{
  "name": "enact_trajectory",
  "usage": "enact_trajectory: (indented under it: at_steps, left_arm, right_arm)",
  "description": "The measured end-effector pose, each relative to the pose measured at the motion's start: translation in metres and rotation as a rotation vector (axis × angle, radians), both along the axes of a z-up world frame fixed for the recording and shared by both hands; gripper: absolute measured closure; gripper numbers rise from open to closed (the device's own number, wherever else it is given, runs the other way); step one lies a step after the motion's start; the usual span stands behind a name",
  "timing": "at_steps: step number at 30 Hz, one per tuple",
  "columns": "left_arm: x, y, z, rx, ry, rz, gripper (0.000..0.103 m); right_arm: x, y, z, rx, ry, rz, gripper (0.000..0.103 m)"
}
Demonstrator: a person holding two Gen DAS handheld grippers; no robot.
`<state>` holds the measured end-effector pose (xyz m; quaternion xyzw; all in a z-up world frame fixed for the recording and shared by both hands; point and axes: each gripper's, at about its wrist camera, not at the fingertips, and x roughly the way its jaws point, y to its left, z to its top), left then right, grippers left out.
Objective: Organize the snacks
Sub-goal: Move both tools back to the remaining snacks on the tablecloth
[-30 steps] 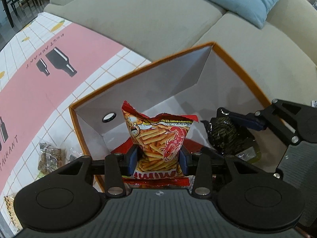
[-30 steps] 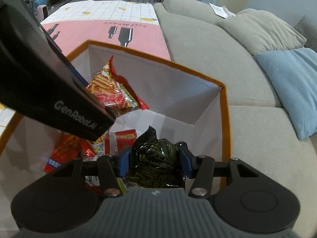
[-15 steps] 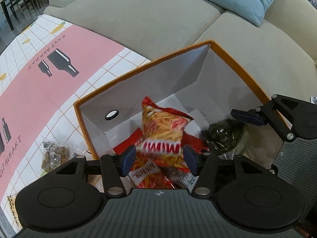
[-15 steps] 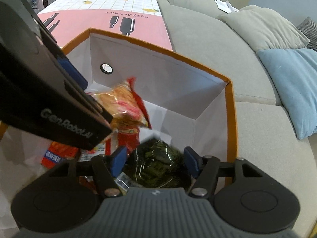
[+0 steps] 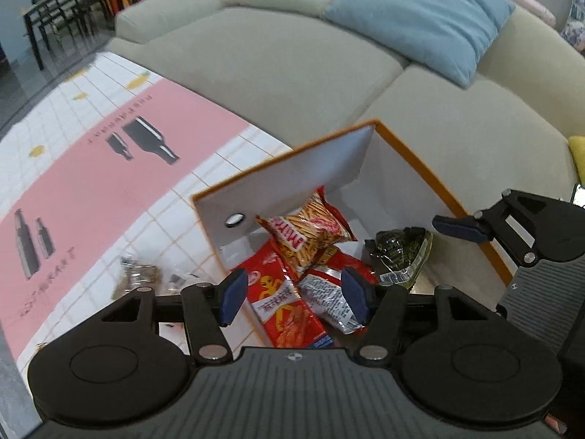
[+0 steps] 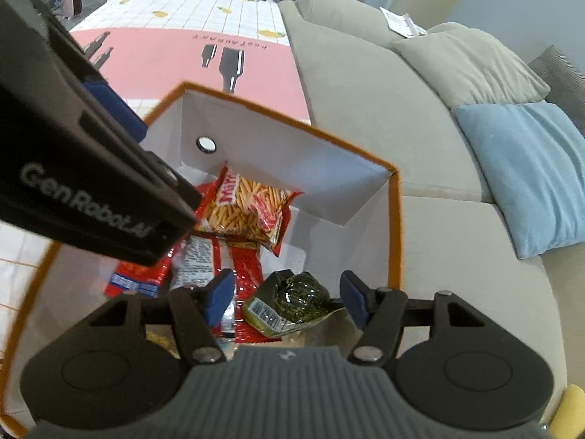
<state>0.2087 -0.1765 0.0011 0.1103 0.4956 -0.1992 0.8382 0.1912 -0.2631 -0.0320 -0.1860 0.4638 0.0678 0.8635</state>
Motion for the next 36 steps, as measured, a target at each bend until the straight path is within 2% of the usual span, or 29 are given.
enact_trajectory:
  at_steps: [5, 12, 20, 23, 28, 36]
  left_arm:
    - [-0.021, 0.029, 0.022, -0.048, -0.055, 0.070, 0.034]
    - [-0.052, 0.077, 0.037, -0.118, -0.128, 0.184, 0.034]
    - [-0.085, 0.132, 0.048, -0.101, -0.222, 0.263, 0.034]
    - [-0.095, 0.159, 0.045, -0.081, -0.250, 0.306, 0.034]
    - [-0.103, 0.210, 0.031, -0.095, -0.265, 0.388, 0.032]
    - [-0.099, 0.253, -0.004, -0.050, -0.254, 0.434, 0.030]
  right_arm:
    - [-0.013, 0.009, 0.020, 0.014, -0.036, -0.025, 0.040]
    - [-0.040, 0.034, 0.040, 0.066, -0.098, -0.074, 0.040]
    - [-0.060, 0.070, 0.050, 0.206, -0.134, -0.104, 0.040]
    - [-0.065, 0.083, 0.047, 0.274, -0.133, -0.128, 0.040]
    - [-0.075, 0.102, 0.034, 0.442, -0.163, -0.162, 0.040]
    - [-0.069, 0.141, 0.008, 0.471, -0.104, -0.099, 0.040]
